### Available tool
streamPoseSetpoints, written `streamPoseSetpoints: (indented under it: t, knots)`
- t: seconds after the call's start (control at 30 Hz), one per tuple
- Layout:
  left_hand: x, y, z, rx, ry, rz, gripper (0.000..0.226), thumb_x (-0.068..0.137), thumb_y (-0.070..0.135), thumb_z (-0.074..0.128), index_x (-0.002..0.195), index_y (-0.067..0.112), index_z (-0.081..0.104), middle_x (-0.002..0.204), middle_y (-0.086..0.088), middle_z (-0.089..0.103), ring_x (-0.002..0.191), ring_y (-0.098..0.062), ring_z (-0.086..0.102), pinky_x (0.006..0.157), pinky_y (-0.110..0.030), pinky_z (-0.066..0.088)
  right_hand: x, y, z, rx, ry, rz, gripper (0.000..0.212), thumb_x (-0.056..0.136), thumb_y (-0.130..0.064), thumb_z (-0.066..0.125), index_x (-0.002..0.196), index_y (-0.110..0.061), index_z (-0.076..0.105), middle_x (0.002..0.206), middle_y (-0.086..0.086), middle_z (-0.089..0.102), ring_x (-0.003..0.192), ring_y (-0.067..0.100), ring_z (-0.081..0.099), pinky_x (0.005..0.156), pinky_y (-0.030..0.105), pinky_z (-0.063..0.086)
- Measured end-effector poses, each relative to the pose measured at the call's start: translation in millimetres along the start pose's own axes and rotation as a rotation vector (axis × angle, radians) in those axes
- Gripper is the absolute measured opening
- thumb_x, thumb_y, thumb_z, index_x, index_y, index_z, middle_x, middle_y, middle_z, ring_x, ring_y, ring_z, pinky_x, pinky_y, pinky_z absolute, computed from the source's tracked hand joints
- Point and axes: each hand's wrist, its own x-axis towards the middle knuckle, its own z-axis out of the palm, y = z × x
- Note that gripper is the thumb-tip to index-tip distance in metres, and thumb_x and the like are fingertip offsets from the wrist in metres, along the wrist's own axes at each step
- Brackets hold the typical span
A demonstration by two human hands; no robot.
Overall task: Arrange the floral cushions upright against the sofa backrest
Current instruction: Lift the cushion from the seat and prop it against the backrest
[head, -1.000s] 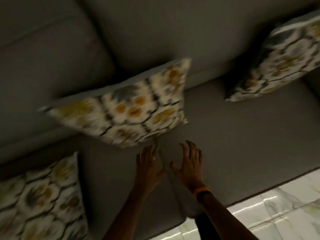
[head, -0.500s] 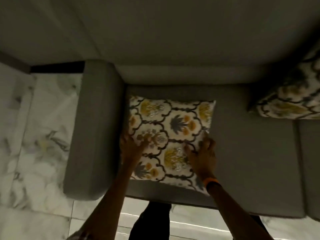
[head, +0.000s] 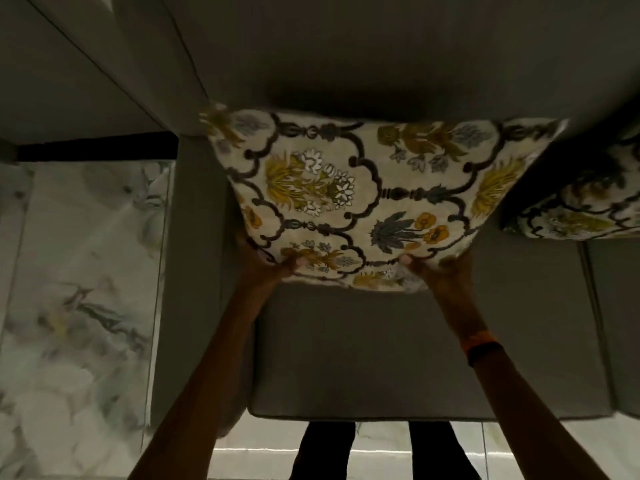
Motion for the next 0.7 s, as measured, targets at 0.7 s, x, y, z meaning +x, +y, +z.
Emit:
streamPoseSetpoints:
  t: [0.7]
  knots:
    - [22.4, 0.6, 61.8, 0.09, 0.179, -0.354, 0.098, 0.082, 0.033, 0.076, 0.153, 0.018, 0.009, 0.161, -0.008, 0.018, 0.144, -0.026, 0.026, 0.115, -0.038, 0.029, 86.5, 31.1, 11.2, -0.112, -0.134, -0.055, 0.1, 0.083, -0.011, 0.086, 0.161, -0.016, 0.025, 0.165, 0.009, 0.035, 0.151, 0.026, 0.04, 0.119, 0.036, 0.043]
